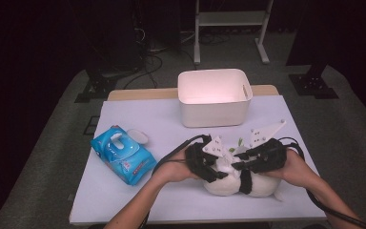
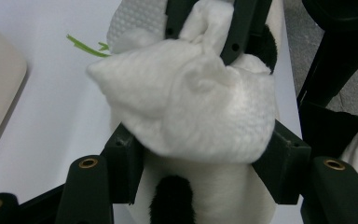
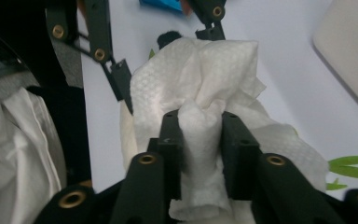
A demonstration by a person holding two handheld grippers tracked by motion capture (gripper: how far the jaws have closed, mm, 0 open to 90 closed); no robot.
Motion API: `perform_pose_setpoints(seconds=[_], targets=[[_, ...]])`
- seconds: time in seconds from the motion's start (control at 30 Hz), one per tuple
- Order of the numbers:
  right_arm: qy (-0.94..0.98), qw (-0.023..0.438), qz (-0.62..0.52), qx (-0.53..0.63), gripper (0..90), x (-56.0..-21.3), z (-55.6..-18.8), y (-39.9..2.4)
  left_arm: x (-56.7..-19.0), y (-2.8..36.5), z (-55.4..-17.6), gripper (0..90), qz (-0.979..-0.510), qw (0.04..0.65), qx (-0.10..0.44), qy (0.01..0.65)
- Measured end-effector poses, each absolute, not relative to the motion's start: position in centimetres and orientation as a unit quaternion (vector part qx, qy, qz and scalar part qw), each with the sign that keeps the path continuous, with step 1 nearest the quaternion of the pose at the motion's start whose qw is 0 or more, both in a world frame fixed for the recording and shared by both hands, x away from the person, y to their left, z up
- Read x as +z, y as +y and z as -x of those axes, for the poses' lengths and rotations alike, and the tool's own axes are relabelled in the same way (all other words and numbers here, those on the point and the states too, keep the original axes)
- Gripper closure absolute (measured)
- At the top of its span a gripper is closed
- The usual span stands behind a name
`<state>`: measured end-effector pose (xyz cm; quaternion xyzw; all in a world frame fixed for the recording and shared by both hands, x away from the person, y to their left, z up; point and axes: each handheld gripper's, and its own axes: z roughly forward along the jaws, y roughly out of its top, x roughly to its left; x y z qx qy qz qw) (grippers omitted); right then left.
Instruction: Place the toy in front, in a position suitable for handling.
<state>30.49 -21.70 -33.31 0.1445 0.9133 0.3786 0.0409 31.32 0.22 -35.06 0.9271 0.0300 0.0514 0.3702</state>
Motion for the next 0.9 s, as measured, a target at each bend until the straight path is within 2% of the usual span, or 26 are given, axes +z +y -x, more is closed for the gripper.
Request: perform_pose_setpoints(seconds=[0.33,0.5,0.63,0.9], targets=[[0.922,0.053,-0.127,0.363,75.7,-32.1,-29.5,-25.1,-35.2,0.4,-31.5,39.5,-0.921,0.384,0.048,0.034],[0.922,0.083,-0.156,0.343,75.7,-30.9,-29.1,-28.5,-35.3,0.5,-31.5,39.4,-0.921,0.386,0.047,0.035],[0.917,0.087,-0.190,0.339,75.4,-31.1,-29.5,-30.9,-35.2,0.4,-31.5,39.3,-0.923,0.382,0.049,0.031],[0.905,0.068,-0.186,0.377,74.5,-31.9,-29.8,-30.2,-35.2,0.3,-31.6,39.3,-0.923,0.380,0.048,0.033]])
